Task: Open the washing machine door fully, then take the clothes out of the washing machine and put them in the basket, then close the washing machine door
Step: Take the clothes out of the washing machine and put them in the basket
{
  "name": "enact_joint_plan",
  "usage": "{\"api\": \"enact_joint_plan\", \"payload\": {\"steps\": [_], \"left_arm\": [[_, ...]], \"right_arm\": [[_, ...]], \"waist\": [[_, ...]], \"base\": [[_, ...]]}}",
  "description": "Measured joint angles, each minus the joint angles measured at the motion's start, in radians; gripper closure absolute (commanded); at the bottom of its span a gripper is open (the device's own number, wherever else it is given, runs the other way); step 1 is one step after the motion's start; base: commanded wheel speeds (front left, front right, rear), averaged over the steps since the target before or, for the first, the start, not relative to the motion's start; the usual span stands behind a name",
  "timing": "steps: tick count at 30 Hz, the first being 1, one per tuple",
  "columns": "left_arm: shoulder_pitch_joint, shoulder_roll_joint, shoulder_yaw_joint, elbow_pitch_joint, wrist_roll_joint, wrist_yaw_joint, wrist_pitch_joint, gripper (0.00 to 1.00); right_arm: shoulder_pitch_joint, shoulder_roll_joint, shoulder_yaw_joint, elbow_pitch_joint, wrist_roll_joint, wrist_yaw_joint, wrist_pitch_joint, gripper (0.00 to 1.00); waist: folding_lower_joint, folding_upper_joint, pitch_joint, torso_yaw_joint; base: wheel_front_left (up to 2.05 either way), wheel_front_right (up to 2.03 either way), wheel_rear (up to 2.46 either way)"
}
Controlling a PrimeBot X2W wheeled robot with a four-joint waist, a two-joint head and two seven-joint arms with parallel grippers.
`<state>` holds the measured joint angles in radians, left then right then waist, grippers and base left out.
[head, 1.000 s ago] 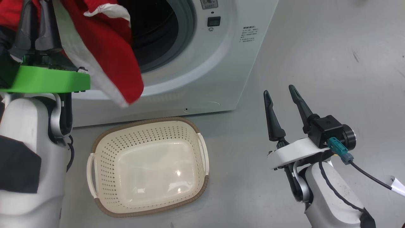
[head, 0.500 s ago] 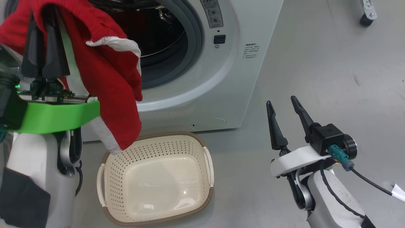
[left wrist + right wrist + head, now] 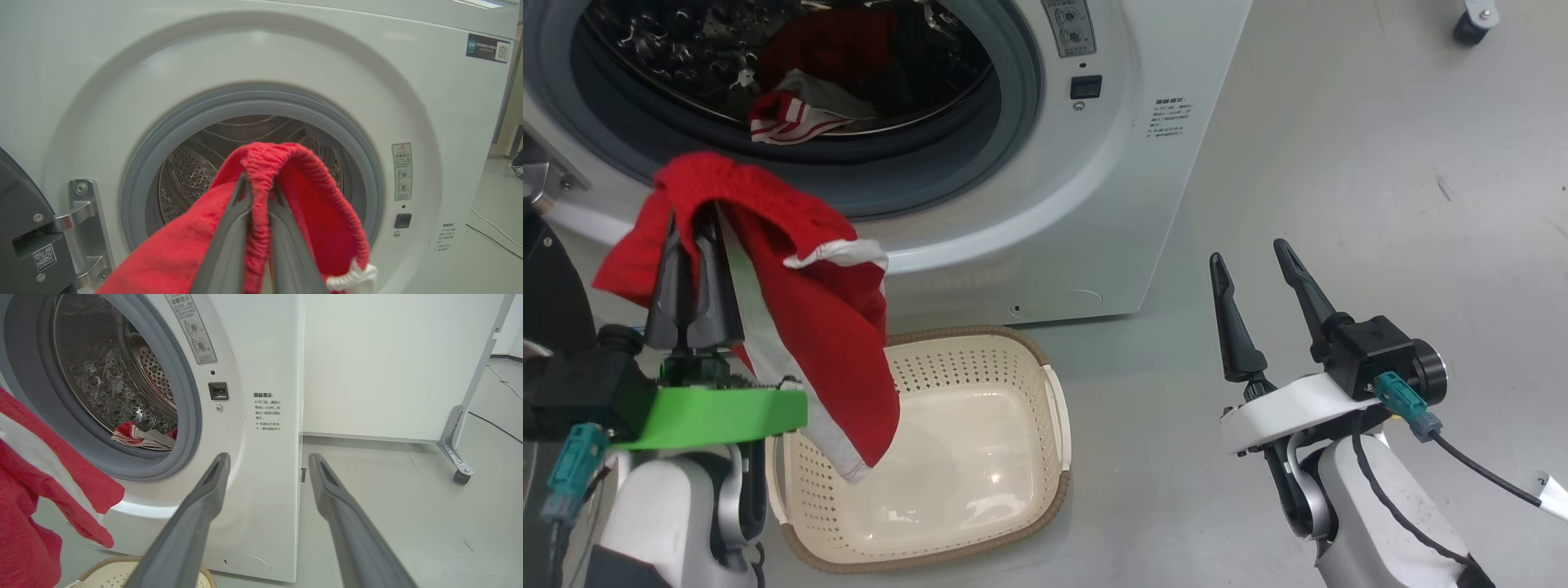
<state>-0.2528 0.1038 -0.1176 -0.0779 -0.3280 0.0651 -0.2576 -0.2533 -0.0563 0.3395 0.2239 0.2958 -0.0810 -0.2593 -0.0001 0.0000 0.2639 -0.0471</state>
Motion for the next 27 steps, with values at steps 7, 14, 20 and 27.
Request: {"api": "enact_joint_plan", "payload": {"steps": [7, 14, 20, 27], "left_arm": [[0.079, -0.011, 0.000, 0.096, -0.025, 0.000, 0.001, 1.00], [0.083, -0.016, -0.012, 0.191, -0.060, -0.019, 0.001, 1.00], [0.034, -0.013, -0.005, 0.307, -0.078, -0.053, 0.001, 1.00], [-0.062, 0.018, 0.025, 0.412, -0.089, -0.071, 0.001, 1.00]], "right_arm": [[-0.004, 0.000, 0.006, -0.025, -0.009, 0.001, 0.000, 0.00], [-0.017, 0.000, 0.014, -0.053, -0.016, 0.001, 0.000, 0.00], [-0.051, 0.000, 0.040, -0.093, -0.015, 0.000, 0.000, 0.00], [-0.079, 0.000, 0.059, -0.132, -0.005, -0.002, 0.000, 0.00]], "waist": [[0.0000, 0.0000, 0.042, -0.010], [0.0000, 0.0000, 0.096, -0.021], [0.0001, 0.0000, 0.177, -0.042], [0.0002, 0.0000, 0.268, -0.077]], "base": [[0.00, 0.00, 0.00], [0.00, 0.00, 0.00], [0.00, 0.00, 0.00], [0.00, 0.00, 0.00]]}}
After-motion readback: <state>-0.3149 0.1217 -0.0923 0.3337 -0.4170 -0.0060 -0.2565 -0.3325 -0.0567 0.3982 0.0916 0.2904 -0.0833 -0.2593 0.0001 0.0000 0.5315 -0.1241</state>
